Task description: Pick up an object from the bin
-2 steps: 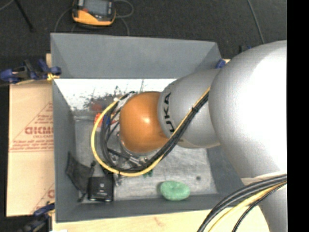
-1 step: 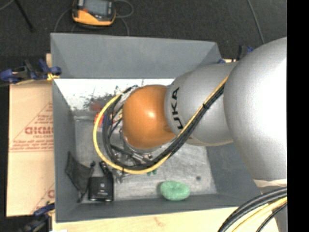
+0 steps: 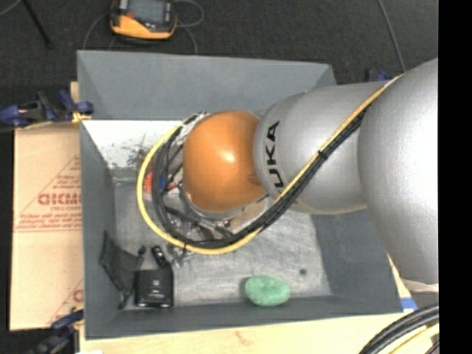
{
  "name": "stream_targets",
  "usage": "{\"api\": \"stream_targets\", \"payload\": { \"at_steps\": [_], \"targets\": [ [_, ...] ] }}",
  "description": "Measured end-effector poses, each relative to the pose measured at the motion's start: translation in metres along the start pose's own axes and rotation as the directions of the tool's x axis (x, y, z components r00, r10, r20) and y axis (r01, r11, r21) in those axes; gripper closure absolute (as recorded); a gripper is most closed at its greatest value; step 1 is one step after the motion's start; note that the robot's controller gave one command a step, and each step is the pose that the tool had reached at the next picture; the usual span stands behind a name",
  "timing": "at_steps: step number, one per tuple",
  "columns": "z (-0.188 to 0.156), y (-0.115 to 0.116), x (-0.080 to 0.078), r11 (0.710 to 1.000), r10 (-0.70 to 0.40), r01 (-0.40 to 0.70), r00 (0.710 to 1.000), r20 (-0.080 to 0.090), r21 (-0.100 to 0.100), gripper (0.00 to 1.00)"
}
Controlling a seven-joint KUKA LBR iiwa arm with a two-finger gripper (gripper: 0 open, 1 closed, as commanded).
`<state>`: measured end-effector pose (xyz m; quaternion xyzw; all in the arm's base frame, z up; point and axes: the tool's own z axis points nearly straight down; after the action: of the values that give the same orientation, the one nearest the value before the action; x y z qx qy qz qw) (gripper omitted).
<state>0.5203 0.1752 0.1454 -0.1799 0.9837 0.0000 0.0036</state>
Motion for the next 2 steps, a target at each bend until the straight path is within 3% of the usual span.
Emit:
{"api": "stream_targets", "payload": {
  "at_steps": [1,2],
  "targets": [
    [0.0298,0.0004,-0.0040,0.998,0.067,-0.067,0.998,-0.001,-0.002,1.00],
    [0.0321,0.0049,-0.0064,0.993,0.119,-0.119,0.993,-0.003,0.001,1.00]
  ]
}}
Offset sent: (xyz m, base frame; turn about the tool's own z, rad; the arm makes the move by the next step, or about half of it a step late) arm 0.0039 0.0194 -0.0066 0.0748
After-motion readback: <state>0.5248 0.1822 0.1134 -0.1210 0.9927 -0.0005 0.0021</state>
